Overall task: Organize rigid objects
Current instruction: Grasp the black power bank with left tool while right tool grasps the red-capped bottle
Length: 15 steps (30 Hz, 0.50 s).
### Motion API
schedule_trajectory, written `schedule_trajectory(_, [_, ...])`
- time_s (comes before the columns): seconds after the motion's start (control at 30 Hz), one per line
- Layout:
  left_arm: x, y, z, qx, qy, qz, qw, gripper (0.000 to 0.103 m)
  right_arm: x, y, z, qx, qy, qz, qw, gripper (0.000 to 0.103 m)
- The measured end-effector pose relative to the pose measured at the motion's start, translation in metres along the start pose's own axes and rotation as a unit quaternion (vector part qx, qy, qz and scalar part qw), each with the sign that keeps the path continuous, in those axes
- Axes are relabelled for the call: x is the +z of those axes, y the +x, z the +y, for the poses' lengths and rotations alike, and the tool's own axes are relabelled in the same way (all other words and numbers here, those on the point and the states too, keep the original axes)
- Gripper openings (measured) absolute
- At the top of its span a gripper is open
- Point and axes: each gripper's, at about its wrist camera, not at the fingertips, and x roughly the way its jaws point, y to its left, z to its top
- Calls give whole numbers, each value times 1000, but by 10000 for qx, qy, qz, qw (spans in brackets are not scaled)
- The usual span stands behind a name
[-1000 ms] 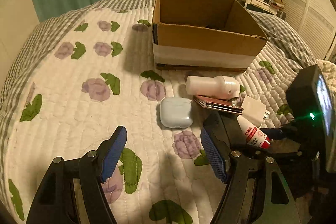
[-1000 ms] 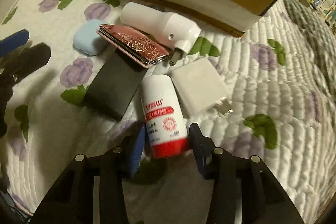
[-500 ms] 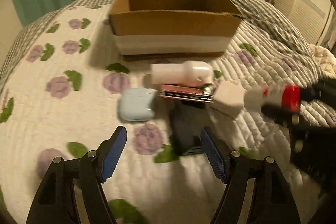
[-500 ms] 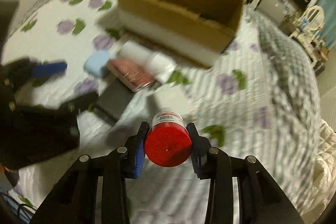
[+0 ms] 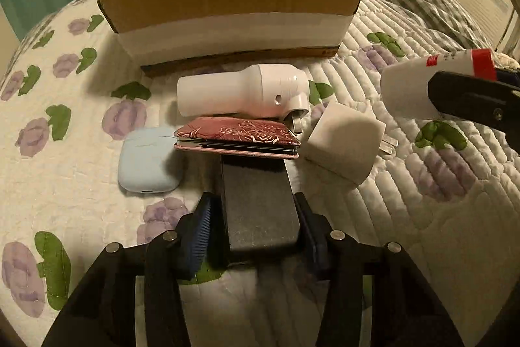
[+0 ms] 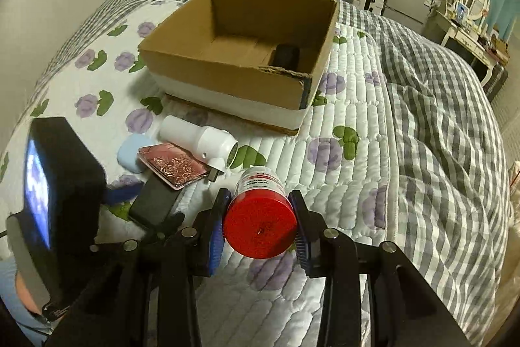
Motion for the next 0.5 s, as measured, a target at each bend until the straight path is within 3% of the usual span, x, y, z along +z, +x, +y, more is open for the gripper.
schedule_trajectory(0.27, [-4,-28,3,-153,14,-184,9997,40,1,-5,2,-72,5,-45,10000,36])
schedule_trajectory(0.5, [-1,-81,4,-282,122,-808,9963,39,12,-36,7,-222,1,-349,9991,36])
